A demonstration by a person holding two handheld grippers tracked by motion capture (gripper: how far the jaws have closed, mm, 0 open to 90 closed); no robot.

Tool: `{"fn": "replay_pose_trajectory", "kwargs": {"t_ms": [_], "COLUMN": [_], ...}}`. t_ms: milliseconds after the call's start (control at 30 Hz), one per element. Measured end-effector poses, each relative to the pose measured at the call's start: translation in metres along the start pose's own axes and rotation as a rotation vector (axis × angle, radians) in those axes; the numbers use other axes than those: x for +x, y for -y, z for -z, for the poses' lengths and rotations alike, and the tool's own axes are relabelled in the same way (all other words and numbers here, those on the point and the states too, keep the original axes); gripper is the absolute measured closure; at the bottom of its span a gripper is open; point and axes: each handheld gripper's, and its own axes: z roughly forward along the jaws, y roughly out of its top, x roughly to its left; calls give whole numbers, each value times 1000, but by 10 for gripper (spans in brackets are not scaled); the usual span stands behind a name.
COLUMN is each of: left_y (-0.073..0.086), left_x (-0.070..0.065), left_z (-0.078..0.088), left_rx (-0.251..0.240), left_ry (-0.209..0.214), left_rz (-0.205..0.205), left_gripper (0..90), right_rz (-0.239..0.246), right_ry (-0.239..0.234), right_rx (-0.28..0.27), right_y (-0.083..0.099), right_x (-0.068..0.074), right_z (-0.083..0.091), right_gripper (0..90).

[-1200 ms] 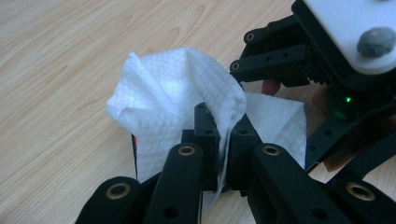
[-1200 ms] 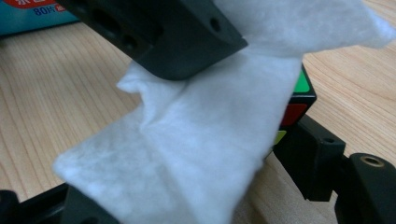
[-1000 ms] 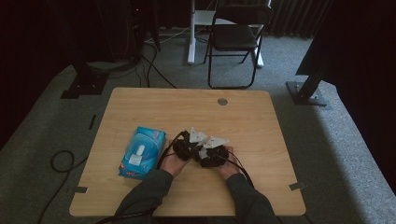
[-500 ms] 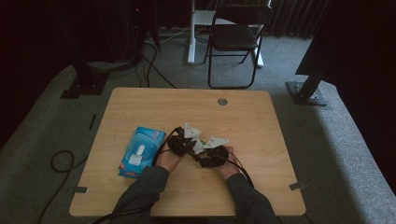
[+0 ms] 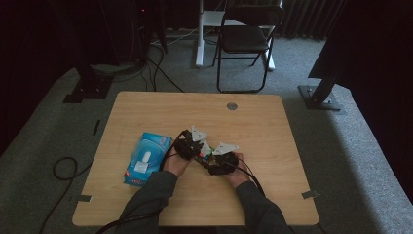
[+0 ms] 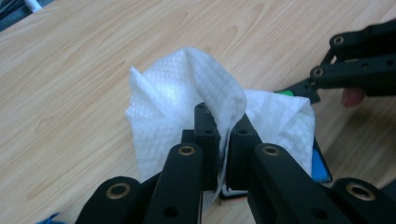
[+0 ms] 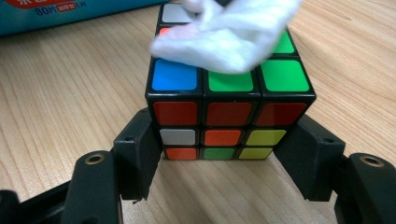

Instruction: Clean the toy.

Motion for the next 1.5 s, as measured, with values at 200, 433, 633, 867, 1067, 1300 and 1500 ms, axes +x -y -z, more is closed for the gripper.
{"fn": "replay_pose_trajectory", "kwargs": {"t_ms": [200, 433, 633, 867, 1067, 1300, 1500], "left_y": [-6, -8, -3, 10, 25, 27, 29], "left_x": [-11, -27, -22, -3, 14, 14, 7], "left_z": [-4, -5, -1, 9, 13, 12, 9], "left_rx": [-17, -29, -26, -3, 11, 26, 36], "left_ry": [66, 108, 74, -54, -82, -68, -52], "left_rz": [6, -15, -37, -9, 96, 92, 71], "left_gripper": [860, 860, 861, 862, 863, 862, 863], "right_rz": [4, 5, 8, 11, 16, 16, 12], "right_ry": [-6, -7, -10, -12, -19, 24, 33], "right_rx": [1, 0, 0, -1, 0, 12, -6], "right_y": [0, 0, 0, 0, 1, 1, 1], "right_x": [1, 1, 1, 1, 1, 1, -3], "right_z": [0, 0, 0, 0, 1, 2, 13], "right_gripper": [341, 341, 341, 341, 340, 213, 231]}}
